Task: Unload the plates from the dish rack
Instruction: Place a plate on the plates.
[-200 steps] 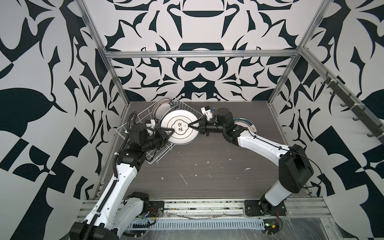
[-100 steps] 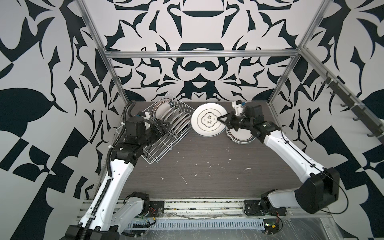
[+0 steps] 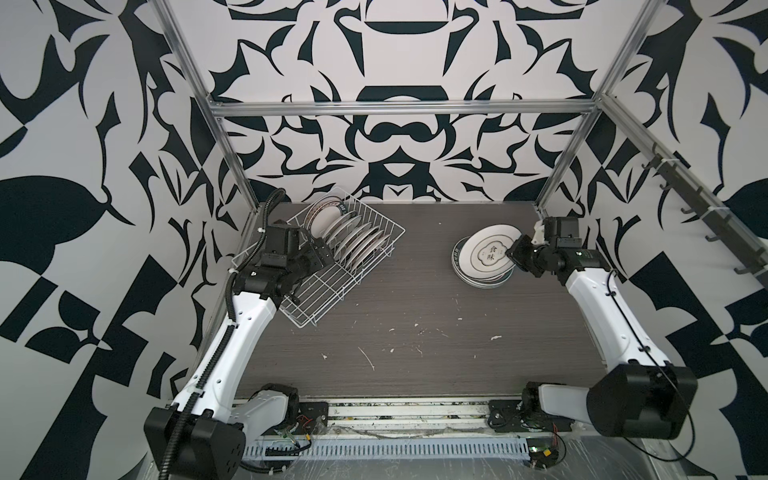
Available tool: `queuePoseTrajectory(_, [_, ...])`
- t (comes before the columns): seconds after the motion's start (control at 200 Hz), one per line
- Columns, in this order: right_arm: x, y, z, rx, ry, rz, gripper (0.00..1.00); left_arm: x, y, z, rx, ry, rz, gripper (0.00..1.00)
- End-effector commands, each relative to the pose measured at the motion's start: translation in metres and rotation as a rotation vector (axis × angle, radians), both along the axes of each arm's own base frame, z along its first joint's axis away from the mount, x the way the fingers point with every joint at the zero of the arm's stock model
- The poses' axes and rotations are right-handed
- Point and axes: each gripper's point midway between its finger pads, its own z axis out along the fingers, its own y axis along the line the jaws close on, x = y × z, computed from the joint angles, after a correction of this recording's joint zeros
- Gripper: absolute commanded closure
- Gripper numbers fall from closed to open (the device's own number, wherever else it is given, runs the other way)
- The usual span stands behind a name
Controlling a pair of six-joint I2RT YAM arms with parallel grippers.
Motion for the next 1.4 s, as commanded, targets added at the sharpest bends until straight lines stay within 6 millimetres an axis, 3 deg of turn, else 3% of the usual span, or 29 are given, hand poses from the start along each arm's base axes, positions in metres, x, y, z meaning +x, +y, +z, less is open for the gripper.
queuePoseTrajectory(0.0, [0.011, -0.019, -0.009, 0.031, -0.008, -0.040, 1.00, 0.001, 0.011, -0.006, 0.071, 0.042, 0.030, 0.01])
queuePoseTrajectory(0.205, [0.028, -0.042, -0.041, 0.034, 0.045, -0.078, 1.00, 0.004, 0.010, -0.026, 0.080, 0.115, 0.037, 0.01])
queuePoseTrajectory(0.455, [0.042, -0.050, -0.056, 0.082, 0.055, -0.097, 1.00, 0.000, -0.009, -0.038, 0.022, 0.136, -0.058, 0.00])
queuePoseTrajectory(0.7, [0.040, -0.053, -0.083, 0.078, 0.129, -0.093, 1.00, -0.006, 0.001, -0.029, 0.054, 0.101, -0.032, 0.01])
queuePoseTrajectory(0.915, [0.035, -0.054, -0.096, 0.066, 0.174, -0.082, 0.84, -0.010, -0.002, -0.031, 0.051, 0.115, -0.058, 0.01])
queuePoseTrajectory(1.135, [0.034, -0.053, -0.106, 0.067, 0.208, -0.063, 0.80, -0.014, -0.002, -0.030, 0.045, 0.106, -0.058, 0.01])
queuePoseTrajectory(1.225, [0.033, -0.053, -0.109, 0.065, 0.219, -0.060, 0.70, -0.015, -0.001, -0.030, 0.044, 0.101, -0.051, 0.01])
queuePoseTrajectory(1.395, [0.032, -0.053, -0.113, 0.062, 0.241, -0.057, 0.63, -0.017, -0.002, -0.031, 0.032, 0.096, -0.056, 0.01])
